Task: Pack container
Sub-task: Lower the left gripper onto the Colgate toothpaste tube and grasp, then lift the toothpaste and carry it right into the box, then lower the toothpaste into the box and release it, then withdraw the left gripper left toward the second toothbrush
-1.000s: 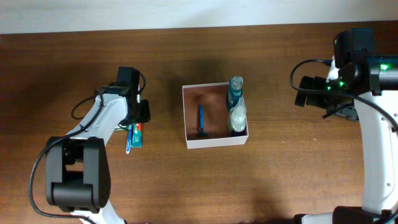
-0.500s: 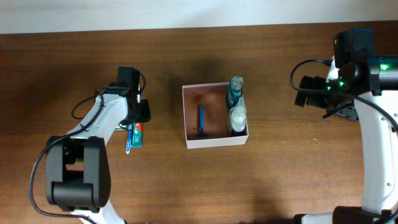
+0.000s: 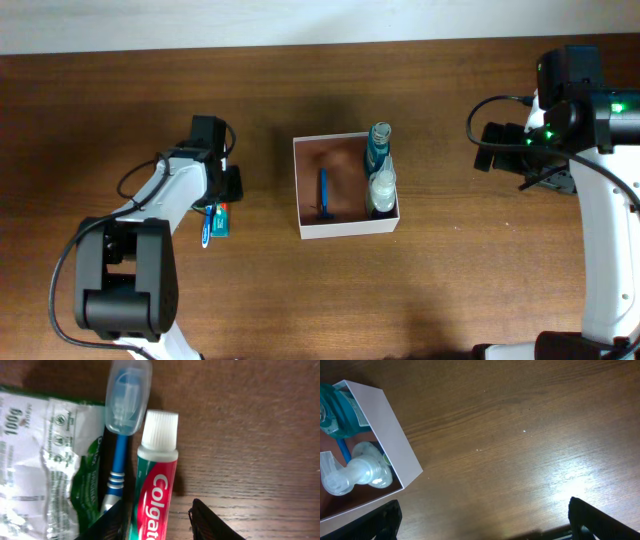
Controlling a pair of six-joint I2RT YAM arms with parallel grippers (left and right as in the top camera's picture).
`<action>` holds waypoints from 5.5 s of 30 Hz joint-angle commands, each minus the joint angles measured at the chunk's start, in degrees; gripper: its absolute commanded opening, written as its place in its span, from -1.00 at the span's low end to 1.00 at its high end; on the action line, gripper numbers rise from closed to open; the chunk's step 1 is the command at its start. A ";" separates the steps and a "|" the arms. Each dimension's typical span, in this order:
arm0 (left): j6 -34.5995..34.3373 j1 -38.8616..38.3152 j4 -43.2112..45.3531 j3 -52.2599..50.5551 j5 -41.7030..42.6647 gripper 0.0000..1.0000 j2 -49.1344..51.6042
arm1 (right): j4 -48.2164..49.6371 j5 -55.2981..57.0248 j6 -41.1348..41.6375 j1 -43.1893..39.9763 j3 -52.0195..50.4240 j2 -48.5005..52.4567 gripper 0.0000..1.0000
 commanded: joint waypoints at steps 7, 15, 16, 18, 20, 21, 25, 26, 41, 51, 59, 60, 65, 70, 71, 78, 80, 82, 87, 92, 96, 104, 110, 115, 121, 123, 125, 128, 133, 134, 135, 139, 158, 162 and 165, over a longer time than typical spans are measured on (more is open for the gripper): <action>-0.31 0.07 1.44 -1.25 -0.68 -0.22 0.79 | 0.02 0.70 0.09 -0.37 0.76 -0.96 0.97; -0.31 0.07 1.38 -1.25 -0.66 -0.49 0.79 | 0.04 0.68 0.09 -0.37 0.76 -0.96 0.97; -0.31 0.07 1.38 -1.25 -0.66 -0.55 0.79 | 0.02 0.68 0.07 -0.37 0.76 -0.96 0.97; -0.31 0.07 1.38 -1.25 -0.63 -0.62 0.79 | 0.02 0.70 0.09 -0.37 0.76 -0.96 0.97; -0.31 0.07 1.25 -1.25 -0.63 -0.70 0.79 | 0.04 0.70 0.07 -0.37 0.76 -0.96 0.97; -0.31 0.07 1.22 -1.25 -0.63 -0.74 0.79 | 0.02 0.68 0.07 -0.37 0.76 -0.96 0.97; -0.31 0.07 1.01 -1.25 -0.63 -0.81 0.76 | 0.04 0.70 0.09 -0.37 0.76 -0.96 0.97; -0.31 0.07 1.01 -1.22 -0.63 -0.81 0.76 | 0.02 0.68 0.09 -0.37 0.76 -0.96 0.97; -0.33 -3.04 -14.01 13.03 -0.61 -0.90 -1.90 | 0.02 0.68 0.07 -0.37 0.76 -0.96 0.97; -4.07 -13.79 -16.11 19.85 3.48 -0.92 -12.31 | 0.02 0.70 0.09 -0.37 0.76 -0.96 0.97; -13.31 -20.85 -14.84 19.82 3.48 -0.92 -13.94 | 0.02 0.68 0.07 -0.37 0.76 -0.96 0.97; -14.43 -21.44 -14.69 19.82 3.50 -0.92 -13.57 | 0.04 0.68 0.09 -0.37 0.76 -0.96 0.97; -15.17 -24.37 -12.59 19.82 3.48 -0.92 -11.85 | 0.04 0.68 0.07 -0.37 0.76 -0.96 0.97; -17.77 -26.49 -10.97 19.82 2.78 -0.93 -9.66 | 0.02 0.68 0.09 -0.37 0.76 -0.96 0.97; -18.40 -26.58 -10.88 19.82 2.82 -0.98 -9.11 | 0.02 0.70 0.09 -0.37 0.76 -0.96 0.97; -19.93 -26.64 -9.35 19.82 2.80 -0.98 -5.29 | 0.02 0.70 0.09 -0.37 0.76 -0.96 0.97; -19.93 -26.64 -8.74 19.82 2.82 -0.99 -4.04 | 0.04 0.70 0.09 -0.37 0.76 -0.96 0.97; -19.93 -26.64 -8.33 19.82 2.82 -0.98 -2.75 | 0.02 0.70 0.07 -0.37 0.76 -0.96 0.97; -19.93 -26.62 -8.24 19.82 2.71 -0.99 0.57 | 0.04 0.68 0.07 -0.37 0.76 -0.96 0.97; -19.93 -26.62 -8.17 19.82 2.43 -0.99 3.10 | 0.04 0.68 0.09 -0.37 0.76 -0.96 0.97; -20.37 -26.62 -8.20 19.80 0.68 -0.98 4.22 | 0.02 0.68 0.07 -0.37 0.76 -0.96 0.96; -20.35 -26.64 -8.44 19.80 0.87 -0.96 4.42 | 0.04 0.68 0.07 -0.37 0.76 -0.96 0.97; -20.35 -26.64 -8.85 19.80 0.87 -0.76 4.42 | 0.04 0.68 0.07 -0.37 0.76 -0.96 0.97; -20.33 -26.64 -8.90 19.80 0.87 -0.64 4.42 | 0.02 0.68 0.09 -0.37 0.76 -0.96 0.97; -20.31 -26.62 -9.07 19.80 0.87 -0.62 4.42 | 0.02 0.68 0.07 -0.37 0.76 -0.96 0.97; -20.33 -26.62 -9.07 19.85 0.87 -0.63 4.42 | 0.02 0.70 0.09 -0.37 0.76 -0.96 0.97; -20.31 -26.62 -9.22 20.22 1.53 -0.63 4.17 | 0.04 0.68 0.09 -0.37 0.76 -0.94 0.97; -20.26 -26.62 -10.71 22.05 2.78 -0.65 3.13 | 0.02 0.68 0.07 -0.37 0.76 -0.94 0.97; -13.94 -26.03 -15.39 27.04 2.60 -0.64 -0.24 | 0.04 0.68 0.07 -0.37 0.76 -0.96 0.97; -12.81 -25.46 -16.85 27.87 2.60 -0.63 -1.05 | 0.04 0.68 0.09 -0.37 0.76 -0.96 0.97; -11.76 -24.83 -17.90 28.39 2.62 -0.63 -1.79 | 0.04 0.70 0.09 -0.37 0.76 -0.96 0.97; -8.79 -20.87 -21.24 28.83 2.58 -0.63 -5.38 | 0.04 0.70 0.07 -0.37 0.76 -0.94 0.96; 2.34 -1.31 -29.55 24.00 -5.38 -0.53 -8.11 | 0.02 0.70 0.09 -0.37 0.76 -0.94 0.97; 2.54 -0.17 -27.21 19.26 -5.38 -0.52 -7.96 | 0.02 0.68 0.09 -0.37 0.76 -0.94 0.97; 2.58 -0.15 -25.07 15.39 -5.40 -0.52 -7.96 | 0.04 0.70 0.09 -0.37 0.76 -0.96 0.97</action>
